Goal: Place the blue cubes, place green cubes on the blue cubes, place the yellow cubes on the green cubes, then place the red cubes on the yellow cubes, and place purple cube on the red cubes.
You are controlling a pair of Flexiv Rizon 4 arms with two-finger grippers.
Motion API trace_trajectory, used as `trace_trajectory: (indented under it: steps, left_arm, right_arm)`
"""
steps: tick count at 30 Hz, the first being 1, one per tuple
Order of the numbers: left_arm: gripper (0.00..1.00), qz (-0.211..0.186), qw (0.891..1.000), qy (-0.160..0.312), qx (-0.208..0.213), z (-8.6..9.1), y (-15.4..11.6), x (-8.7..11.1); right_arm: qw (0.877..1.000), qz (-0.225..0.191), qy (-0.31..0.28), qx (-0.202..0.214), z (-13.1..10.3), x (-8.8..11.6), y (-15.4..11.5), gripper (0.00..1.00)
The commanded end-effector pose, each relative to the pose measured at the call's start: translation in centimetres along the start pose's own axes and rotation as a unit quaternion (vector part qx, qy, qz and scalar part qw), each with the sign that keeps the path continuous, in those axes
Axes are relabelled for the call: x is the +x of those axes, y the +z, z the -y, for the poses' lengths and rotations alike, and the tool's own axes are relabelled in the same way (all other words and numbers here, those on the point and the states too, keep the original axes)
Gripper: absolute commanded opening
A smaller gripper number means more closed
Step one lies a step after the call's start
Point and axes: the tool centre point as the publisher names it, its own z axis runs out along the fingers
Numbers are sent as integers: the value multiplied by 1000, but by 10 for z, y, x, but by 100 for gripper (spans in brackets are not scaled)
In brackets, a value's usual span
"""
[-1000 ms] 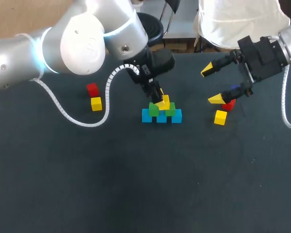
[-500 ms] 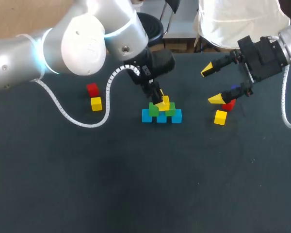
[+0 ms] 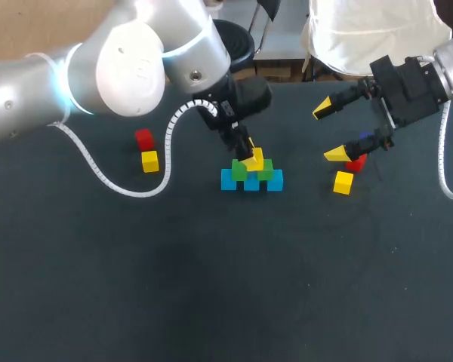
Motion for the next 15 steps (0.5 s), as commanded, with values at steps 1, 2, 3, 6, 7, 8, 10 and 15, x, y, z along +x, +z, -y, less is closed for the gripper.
trace_trajectory:
  steps: [1, 2, 3, 6, 7, 8, 10, 15]
  left_arm:
    - [0, -3, 1000, 0, 3, -4, 2, -1]
    - [0, -4, 1000, 0, 3, -4, 2, -1]
    - [0, -5, 1000, 0, 2, -4, 2, -1]
    - [0, -8, 1000, 0, 1, -6, 3, 0]
    - [0, -9, 1000, 0, 1, -7, 3, 0]
    - [0, -10, 1000, 1, 1, -7, 2, 0]
    - [0, -11, 1000, 2, 0, -8, 1, 0]
    - [0, -9, 1000, 2, 1, -8, 1, -1]
  right_arm:
    - [1000, 0, 0, 0, 0, 0, 0, 100]
    - [1000, 0, 0, 0, 0, 0, 0, 100]
    - [1000, 0, 0, 0, 0, 0, 0, 100]
    - [1000, 0, 0, 0, 0, 0, 0, 100]
    - [1000, 0, 0, 0, 0, 0, 0, 100]
    - [1000, 0, 0, 0, 0, 0, 0, 100]
    - [1000, 0, 0, 0, 0, 0, 0, 100]
    - [1000, 0, 0, 0, 0, 0, 0, 100]
